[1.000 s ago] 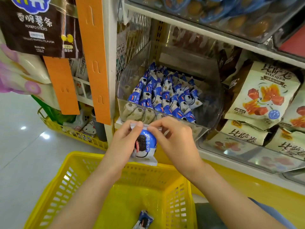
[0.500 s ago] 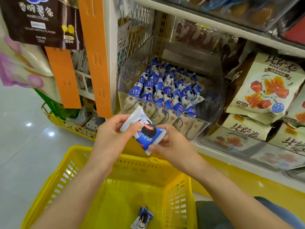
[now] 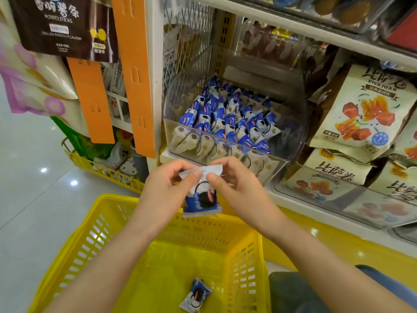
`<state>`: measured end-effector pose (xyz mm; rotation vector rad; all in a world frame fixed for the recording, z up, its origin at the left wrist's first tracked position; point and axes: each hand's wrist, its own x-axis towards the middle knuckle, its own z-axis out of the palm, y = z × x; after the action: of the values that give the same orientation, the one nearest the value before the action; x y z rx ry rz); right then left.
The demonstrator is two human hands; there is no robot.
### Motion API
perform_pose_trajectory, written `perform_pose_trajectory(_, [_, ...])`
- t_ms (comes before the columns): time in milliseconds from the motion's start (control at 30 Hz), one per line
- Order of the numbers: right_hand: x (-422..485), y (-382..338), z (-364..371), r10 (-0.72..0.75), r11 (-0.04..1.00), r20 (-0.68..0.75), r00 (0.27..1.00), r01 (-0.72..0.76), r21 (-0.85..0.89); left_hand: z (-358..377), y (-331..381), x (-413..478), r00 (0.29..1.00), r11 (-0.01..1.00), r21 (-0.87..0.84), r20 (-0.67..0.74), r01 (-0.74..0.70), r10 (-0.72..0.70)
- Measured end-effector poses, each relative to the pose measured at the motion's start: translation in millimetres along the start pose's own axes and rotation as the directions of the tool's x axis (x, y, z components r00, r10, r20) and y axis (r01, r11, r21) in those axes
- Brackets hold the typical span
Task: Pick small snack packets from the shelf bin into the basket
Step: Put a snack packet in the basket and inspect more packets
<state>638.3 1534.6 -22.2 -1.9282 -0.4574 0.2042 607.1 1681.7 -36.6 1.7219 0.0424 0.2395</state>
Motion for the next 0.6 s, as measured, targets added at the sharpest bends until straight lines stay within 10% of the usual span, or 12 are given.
perform_pose_trajectory(200, [0.5,-3.3,-3.8,-0.142,0.972,-0.075,0.987,0.124,-0.199,1.5,-0.6,-2.5,0.998,1.0,0.007,0.049,0.03,-0.03])
perform_pose_trajectory(400, [-5.7,-5.3,-7.0,-0.482,0.662,0.025,0.876,0.382,-0.645,2.8,2.6,-1.8,0.986,0.983,-0.103,0.075,0.154,-0.146])
perform_pose_trajectory(600, [-3.7,-5.3,-10.0,-0.342,0.877,-0.229,0.911,0.222,-0.426,5.4,-5.3,0.5,0.987,0.983,0.141,-0.125,0.12,-0.103])
